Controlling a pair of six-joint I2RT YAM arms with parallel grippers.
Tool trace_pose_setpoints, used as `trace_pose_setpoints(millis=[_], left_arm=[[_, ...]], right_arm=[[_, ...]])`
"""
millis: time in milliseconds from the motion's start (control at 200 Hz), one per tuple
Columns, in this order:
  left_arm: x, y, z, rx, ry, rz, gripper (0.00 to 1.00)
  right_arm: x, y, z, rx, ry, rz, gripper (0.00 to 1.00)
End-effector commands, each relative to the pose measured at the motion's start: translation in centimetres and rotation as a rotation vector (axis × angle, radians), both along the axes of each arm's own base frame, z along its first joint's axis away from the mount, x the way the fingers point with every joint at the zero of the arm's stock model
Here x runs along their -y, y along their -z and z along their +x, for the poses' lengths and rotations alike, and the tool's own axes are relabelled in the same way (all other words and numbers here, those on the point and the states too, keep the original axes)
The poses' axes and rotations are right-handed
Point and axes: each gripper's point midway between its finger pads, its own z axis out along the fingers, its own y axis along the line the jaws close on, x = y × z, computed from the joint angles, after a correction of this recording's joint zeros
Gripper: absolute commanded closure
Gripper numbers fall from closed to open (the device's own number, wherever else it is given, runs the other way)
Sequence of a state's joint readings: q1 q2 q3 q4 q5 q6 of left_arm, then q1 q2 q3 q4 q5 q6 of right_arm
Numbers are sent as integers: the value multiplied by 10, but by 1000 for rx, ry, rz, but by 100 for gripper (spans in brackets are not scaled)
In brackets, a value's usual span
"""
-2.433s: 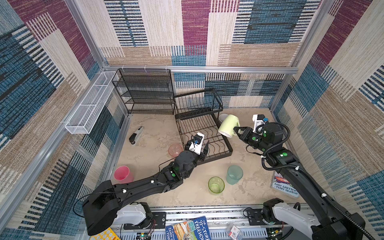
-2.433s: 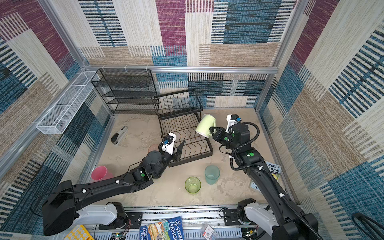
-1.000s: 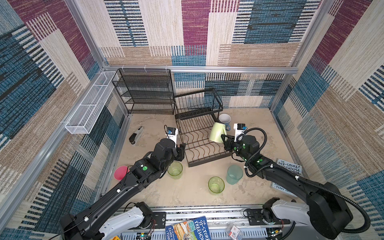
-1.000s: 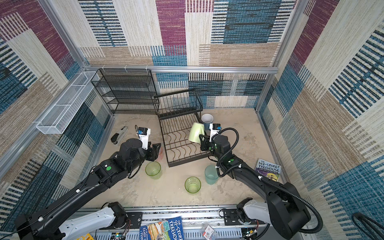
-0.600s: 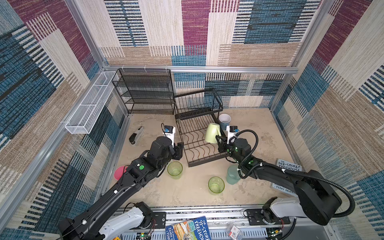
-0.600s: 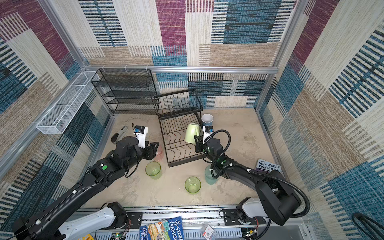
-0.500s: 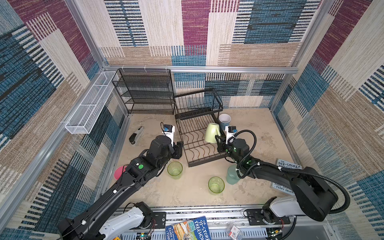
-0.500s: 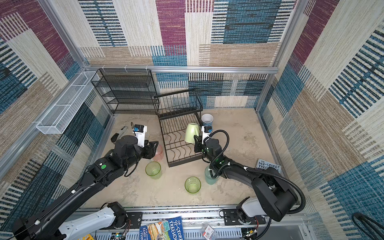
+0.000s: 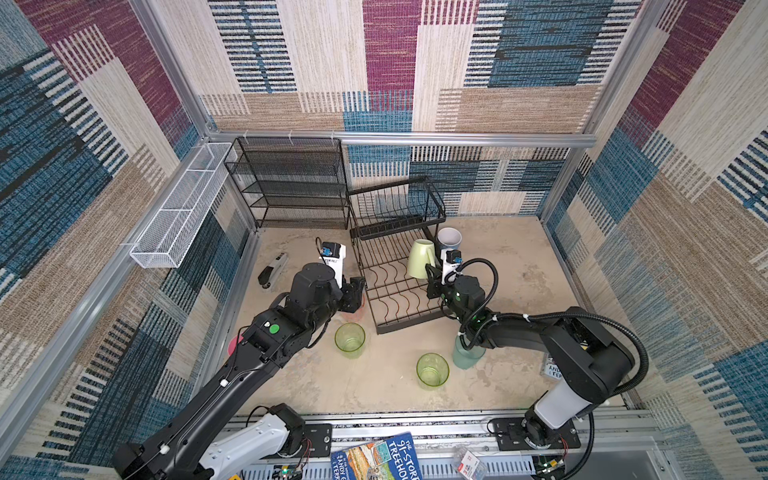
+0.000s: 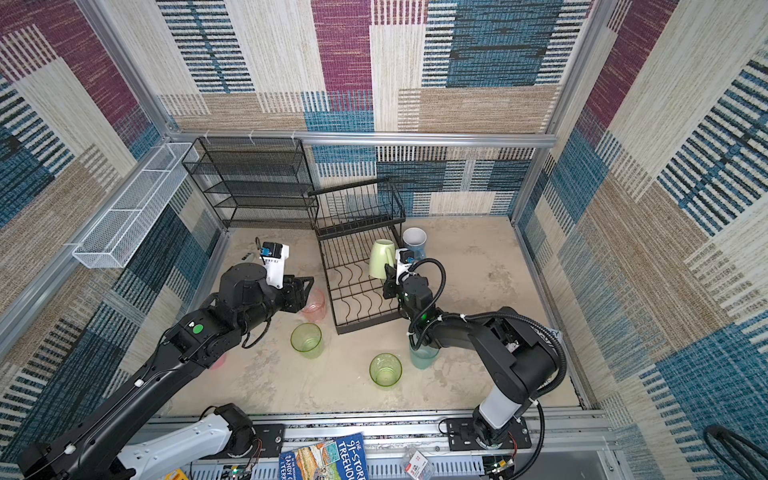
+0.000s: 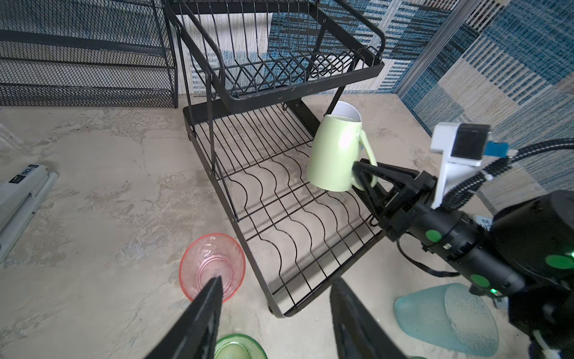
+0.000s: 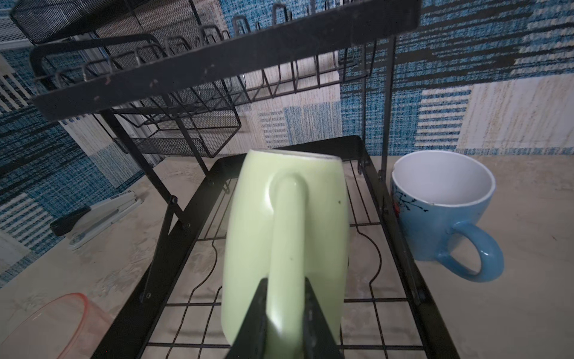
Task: Load cups into a dish rack
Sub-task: Place the cup upside down at the dish rack.
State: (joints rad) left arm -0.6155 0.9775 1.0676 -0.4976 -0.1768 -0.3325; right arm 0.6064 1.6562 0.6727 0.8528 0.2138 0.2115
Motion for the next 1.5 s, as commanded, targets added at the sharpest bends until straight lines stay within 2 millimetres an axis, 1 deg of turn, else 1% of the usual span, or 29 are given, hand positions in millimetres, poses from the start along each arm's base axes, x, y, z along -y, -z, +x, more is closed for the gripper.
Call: trace_pose_setpoints(millis=[0, 165, 351, 506, 686, 922, 1012, 1117, 1267, 1498], left_arm=[[-1, -7, -3, 32, 37, 36, 41], [-6, -22, -3, 81, 38, 30, 42], [-11, -29, -2, 121, 44, 26, 42], [-13, -28, -3, 138, 48, 3, 42], [-17, -29, -3, 153, 45, -11, 42], [-20, -27, -3, 156, 47, -31, 43], [-22, -26, -3, 157, 43, -37, 43], [-23, -26, -3, 156, 42, -49, 43], [-24, -26, -3, 154, 43, -74, 43], [-24, -28, -5, 156, 48, -103, 43]], right_arm=[[-1, -38, 9, 154, 30, 70, 100], [-3, -31, 20, 177, 50, 59, 100], [-7, -24, 32, 201, 78, 45, 100], [-12, -19, 43, 217, 94, 45, 100], [-22, -15, 56, 238, 104, 29, 100], [-34, 0, 77, 246, 125, -12, 100], [-37, 3, 85, 238, 137, -25, 100], [-38, 1, 90, 250, 148, -31, 100], [-43, 5, 96, 224, 143, -47, 100], [-52, 16, 104, 163, 115, -127, 100]])
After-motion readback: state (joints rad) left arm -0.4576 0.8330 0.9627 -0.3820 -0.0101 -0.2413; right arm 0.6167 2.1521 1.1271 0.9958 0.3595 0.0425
